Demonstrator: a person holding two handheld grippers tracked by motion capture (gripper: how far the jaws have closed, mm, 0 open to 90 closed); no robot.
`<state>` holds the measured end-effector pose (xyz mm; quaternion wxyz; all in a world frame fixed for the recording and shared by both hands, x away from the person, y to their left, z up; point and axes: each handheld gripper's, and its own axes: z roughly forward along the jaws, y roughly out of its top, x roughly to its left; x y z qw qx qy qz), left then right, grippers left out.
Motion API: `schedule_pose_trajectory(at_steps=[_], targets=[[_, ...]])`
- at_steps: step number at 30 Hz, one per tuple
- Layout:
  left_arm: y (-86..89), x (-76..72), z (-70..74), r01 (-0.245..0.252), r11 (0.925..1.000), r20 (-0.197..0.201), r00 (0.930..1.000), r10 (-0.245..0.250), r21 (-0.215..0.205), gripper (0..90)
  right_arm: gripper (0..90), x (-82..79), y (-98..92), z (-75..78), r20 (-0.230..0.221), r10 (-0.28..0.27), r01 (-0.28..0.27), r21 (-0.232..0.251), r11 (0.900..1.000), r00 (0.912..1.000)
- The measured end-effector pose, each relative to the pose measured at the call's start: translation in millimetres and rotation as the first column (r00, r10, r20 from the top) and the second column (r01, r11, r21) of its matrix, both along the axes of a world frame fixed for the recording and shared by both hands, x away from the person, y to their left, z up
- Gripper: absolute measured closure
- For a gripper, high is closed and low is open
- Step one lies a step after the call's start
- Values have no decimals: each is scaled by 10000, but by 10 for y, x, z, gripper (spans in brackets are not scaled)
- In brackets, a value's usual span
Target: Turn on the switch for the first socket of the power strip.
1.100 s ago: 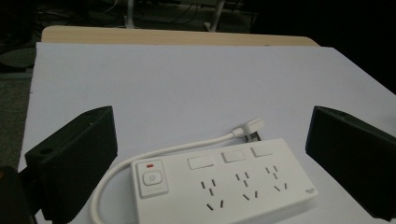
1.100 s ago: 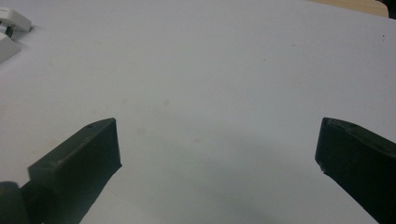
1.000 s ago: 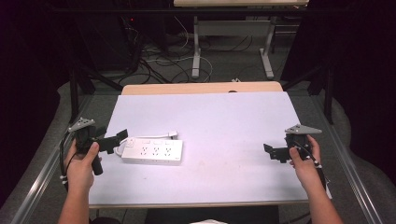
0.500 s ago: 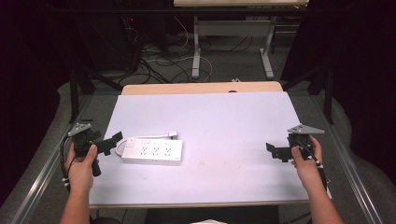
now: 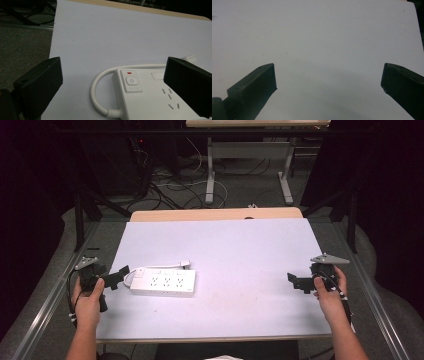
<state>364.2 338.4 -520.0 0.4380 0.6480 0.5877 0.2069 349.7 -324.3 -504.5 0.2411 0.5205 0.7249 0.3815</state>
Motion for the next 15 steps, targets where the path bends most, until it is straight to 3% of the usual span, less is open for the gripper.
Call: schedule_pose_trajectory(at_steps=[15], targets=[[35,22,-100,-121,9999,-261,9996,122,20,21,0,32,-66,-88,-134,-289,290,105,9995,9995]])
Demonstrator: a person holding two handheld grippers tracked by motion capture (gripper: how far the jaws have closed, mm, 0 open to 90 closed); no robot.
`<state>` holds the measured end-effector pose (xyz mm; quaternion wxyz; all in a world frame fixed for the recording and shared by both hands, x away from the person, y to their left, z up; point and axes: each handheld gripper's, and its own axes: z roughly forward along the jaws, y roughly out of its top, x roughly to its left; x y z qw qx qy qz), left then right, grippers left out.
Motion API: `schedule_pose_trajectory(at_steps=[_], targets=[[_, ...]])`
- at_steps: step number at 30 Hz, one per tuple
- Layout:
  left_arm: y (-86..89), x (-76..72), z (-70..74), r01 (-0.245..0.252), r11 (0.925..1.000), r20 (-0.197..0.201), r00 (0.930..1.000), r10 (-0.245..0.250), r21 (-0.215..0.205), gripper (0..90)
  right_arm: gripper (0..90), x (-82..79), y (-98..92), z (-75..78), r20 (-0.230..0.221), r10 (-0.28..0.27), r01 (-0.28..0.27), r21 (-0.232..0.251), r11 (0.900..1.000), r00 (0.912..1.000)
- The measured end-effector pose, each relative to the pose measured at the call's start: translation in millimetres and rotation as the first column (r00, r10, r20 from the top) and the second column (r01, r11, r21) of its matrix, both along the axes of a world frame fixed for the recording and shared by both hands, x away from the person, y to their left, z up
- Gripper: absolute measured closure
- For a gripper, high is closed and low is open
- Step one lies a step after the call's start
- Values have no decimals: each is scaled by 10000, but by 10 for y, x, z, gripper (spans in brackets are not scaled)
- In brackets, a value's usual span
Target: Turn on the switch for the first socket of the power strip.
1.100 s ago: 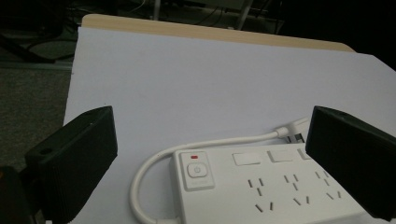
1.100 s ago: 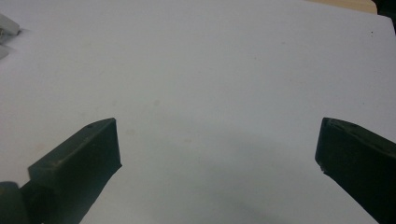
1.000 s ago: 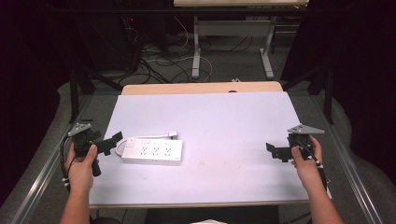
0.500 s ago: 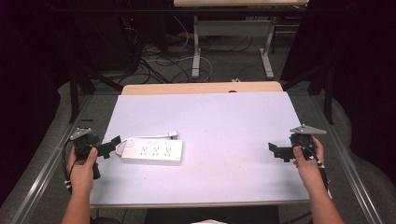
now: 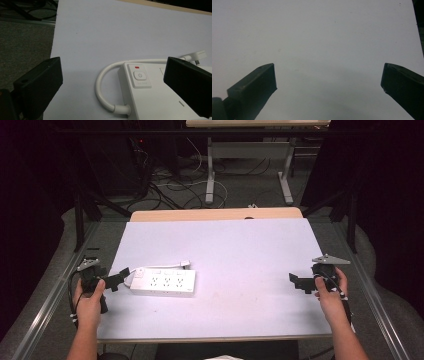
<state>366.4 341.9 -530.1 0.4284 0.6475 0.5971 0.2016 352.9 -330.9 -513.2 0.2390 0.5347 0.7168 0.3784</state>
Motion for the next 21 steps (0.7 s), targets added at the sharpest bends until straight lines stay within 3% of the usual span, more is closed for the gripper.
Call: schedule_pose_trajectory(at_steps=[21], targets=[[11,15,-16,-62,10000,-99,9999,62,-48,22,0,32,-61,-92,-246,-151,152,49,9999,9996]])
